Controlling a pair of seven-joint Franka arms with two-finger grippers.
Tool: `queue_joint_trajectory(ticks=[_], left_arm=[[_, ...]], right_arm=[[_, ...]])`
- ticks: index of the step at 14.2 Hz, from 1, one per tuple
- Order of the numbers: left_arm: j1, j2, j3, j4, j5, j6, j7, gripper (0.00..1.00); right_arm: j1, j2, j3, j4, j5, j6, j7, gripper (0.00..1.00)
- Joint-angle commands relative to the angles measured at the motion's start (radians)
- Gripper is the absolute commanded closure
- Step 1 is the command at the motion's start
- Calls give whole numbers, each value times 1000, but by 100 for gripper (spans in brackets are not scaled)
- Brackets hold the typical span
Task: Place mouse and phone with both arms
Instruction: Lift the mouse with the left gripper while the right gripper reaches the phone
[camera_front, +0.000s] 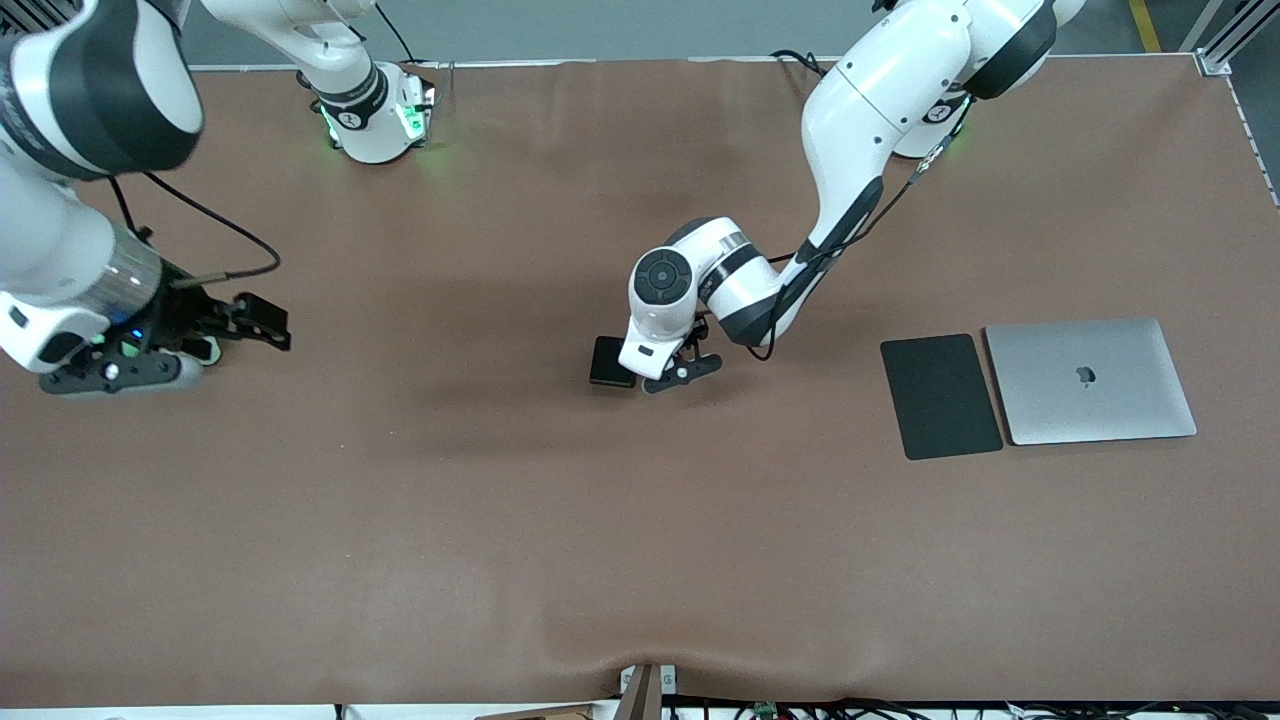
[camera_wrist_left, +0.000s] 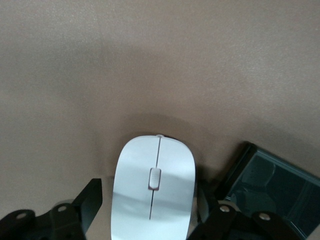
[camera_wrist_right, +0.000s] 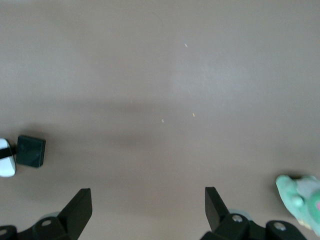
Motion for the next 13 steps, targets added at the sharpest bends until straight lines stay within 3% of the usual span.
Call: queue_joint_trajectory(ticks=[1,7,11,13], left_arm=[[-9,-1,4,-7,30,20,-48,23],[-3,-13,4,-7,33,6,-65,70],[31,-85,4,-7,44,-118,-27,73],[57,-149,4,-30,76,-161,-14,73]], right_arm=[[20,58,-3,23,5,48,8,0],[50,172,-1,4,15,70,-4,0],[93,229,0,9,22,-85,2,0],[129,218,0,10,82,-105,8,0]])
